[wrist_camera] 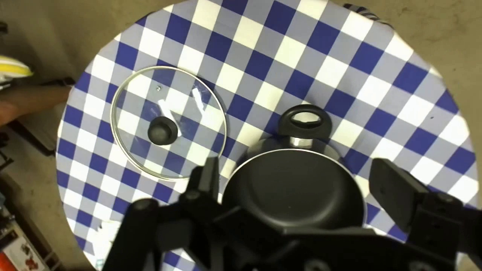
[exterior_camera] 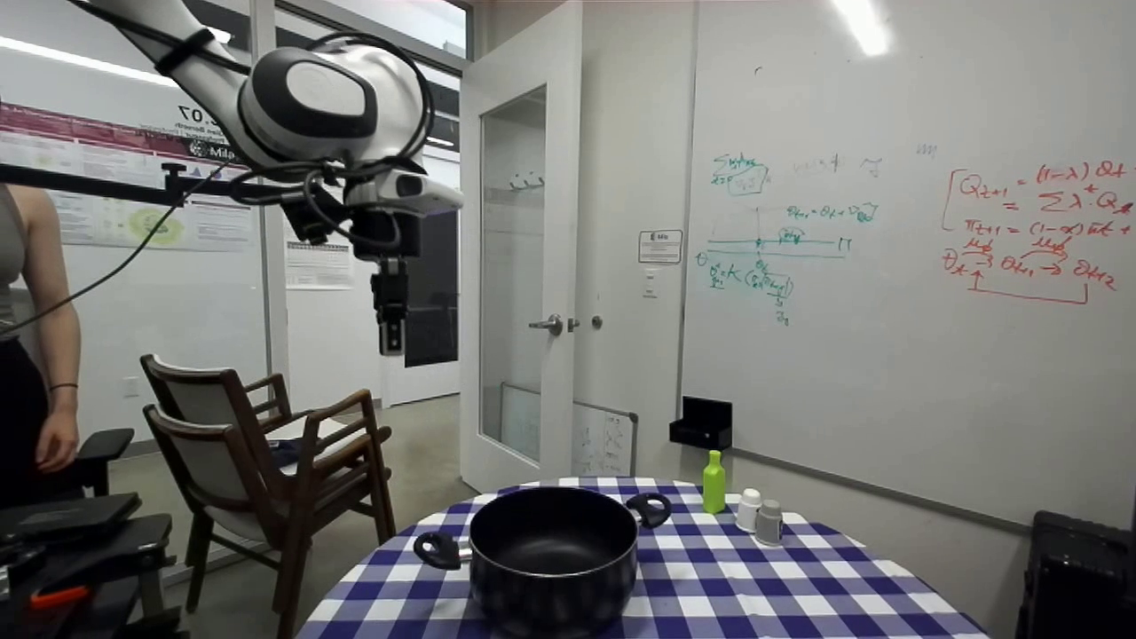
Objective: Remove the lid from the pot
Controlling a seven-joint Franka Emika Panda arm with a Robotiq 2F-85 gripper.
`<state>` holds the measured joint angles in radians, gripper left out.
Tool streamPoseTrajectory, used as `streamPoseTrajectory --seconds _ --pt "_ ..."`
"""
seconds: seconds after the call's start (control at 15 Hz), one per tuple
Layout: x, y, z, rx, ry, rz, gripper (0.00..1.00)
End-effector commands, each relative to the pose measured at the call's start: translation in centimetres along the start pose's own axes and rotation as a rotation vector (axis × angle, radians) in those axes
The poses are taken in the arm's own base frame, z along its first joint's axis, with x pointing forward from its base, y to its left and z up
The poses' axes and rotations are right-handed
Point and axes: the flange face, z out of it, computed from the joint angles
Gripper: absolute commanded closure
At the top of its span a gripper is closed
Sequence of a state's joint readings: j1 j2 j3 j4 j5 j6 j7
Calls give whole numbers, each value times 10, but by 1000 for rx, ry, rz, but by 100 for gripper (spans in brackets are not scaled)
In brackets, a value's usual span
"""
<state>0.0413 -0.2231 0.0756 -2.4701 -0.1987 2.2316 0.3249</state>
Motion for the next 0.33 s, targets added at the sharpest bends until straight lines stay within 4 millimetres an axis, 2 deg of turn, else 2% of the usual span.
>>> streamPoseTrajectory --seconds 0.0,0.07,0.13,0.27 --pt "-7 -21 -18 -10 24 -51 0" --pt "-14 -40 -34 -18 46 -92 0" --pt "-19 -51 -44 -24 60 -116 0" --pt "-22 -55 -50 -27 68 -125 0"
